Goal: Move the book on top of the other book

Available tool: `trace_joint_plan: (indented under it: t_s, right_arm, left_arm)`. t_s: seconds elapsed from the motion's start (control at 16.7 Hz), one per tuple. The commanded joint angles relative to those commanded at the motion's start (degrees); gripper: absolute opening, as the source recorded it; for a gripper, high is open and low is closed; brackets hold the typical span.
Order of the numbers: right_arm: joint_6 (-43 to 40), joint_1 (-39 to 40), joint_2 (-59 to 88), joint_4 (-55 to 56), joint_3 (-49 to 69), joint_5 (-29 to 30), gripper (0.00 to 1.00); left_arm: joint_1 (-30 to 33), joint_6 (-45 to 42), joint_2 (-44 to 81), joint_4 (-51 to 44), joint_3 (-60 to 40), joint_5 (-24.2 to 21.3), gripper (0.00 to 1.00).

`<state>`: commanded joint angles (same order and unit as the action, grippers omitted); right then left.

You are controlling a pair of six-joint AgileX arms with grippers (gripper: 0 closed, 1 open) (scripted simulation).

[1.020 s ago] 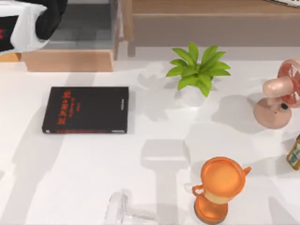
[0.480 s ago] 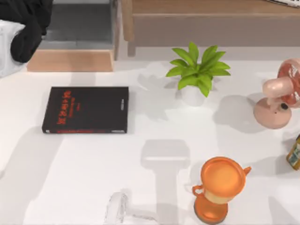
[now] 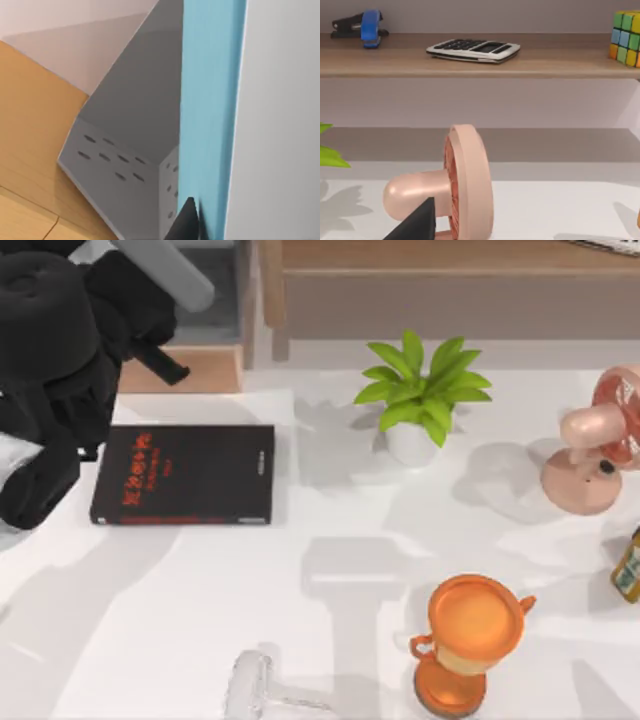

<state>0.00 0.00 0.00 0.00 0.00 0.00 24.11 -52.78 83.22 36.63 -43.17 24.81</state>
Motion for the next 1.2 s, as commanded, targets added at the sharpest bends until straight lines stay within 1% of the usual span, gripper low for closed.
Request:
trace_joint_plan:
  t_s: [0.24,0.36,0.48,0.6,1.2]
  right_arm:
    - [0.00,0.00,0.00,0.00,0.00,0.00,1.00]
    - [0.00,0.00,0.00,0.00,0.00,0.00,1.00]
    - [0.00,0.00,0.00,0.00,0.00,0.00,1.00]
    - [0.00,0.00,0.00,0.00,0.00,0.00,1.00]
    - [0.00,0.00,0.00,0.00,0.00,0.00,1.00]
  left_arm:
    - [2.40,-13.87,3.62,-2.93,8.38,0.07,0.00]
    - [3.37,-18.88,7.04,-4.41,10.75,-0.54,0.00]
    - [4.03,-22.10,9.87,-5.51,12.08,-1.16,0.00]
    - [4.27,-23.26,11.02,-5.95,12.51,-1.44,0.00]
    - [3.86,-23.51,12.32,-5.29,11.77,-1.80,0.00]
